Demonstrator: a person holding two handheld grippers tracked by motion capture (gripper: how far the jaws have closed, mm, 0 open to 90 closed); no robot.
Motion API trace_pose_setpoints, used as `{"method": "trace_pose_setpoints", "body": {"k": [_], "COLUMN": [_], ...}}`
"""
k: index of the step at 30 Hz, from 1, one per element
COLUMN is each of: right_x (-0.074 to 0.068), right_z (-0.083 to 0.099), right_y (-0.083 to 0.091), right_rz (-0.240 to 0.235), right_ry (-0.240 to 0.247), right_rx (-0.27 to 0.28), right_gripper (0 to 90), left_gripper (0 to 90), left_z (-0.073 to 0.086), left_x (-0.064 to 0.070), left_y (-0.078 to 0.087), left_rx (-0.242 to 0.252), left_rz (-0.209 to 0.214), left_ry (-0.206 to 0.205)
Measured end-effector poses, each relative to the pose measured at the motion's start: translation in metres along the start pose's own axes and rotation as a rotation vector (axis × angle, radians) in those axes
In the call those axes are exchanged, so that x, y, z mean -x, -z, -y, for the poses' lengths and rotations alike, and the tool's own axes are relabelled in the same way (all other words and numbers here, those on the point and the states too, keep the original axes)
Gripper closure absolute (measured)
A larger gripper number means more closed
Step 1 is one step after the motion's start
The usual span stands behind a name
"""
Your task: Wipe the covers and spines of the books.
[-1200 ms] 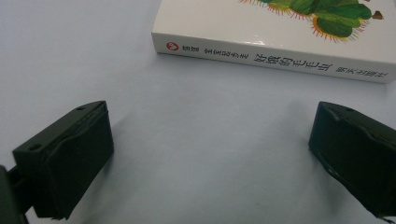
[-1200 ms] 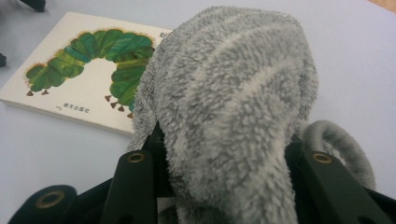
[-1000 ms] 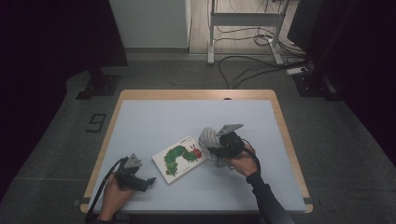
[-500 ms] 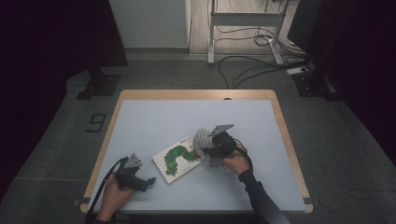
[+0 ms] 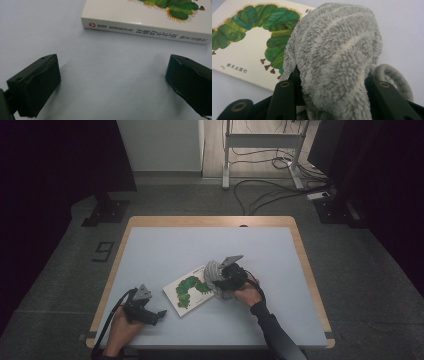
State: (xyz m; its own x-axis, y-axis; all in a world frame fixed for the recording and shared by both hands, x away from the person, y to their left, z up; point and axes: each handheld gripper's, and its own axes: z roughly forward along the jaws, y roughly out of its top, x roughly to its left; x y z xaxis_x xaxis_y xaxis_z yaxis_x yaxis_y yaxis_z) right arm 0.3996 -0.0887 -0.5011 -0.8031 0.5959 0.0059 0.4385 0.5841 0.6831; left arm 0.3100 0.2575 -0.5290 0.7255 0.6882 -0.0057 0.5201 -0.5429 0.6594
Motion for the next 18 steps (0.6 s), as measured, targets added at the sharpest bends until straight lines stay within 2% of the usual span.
{"method": "trace_pose_setpoints", "body": {"k": [18], "right_x": [-0.021], "right_z": [-0.004], "right_y": [-0.004], "right_rz": [-0.022], "right_ry": [0.044], "right_rx": [0.0], "right_gripper": [55.2], "left_gripper": [0.0], "left_z": [0.0], "left_x": [0.0], "left_y": [0.0], "left_rx": [0.0], "left_rz": [0.0], "left_ry": [-0.001]}}
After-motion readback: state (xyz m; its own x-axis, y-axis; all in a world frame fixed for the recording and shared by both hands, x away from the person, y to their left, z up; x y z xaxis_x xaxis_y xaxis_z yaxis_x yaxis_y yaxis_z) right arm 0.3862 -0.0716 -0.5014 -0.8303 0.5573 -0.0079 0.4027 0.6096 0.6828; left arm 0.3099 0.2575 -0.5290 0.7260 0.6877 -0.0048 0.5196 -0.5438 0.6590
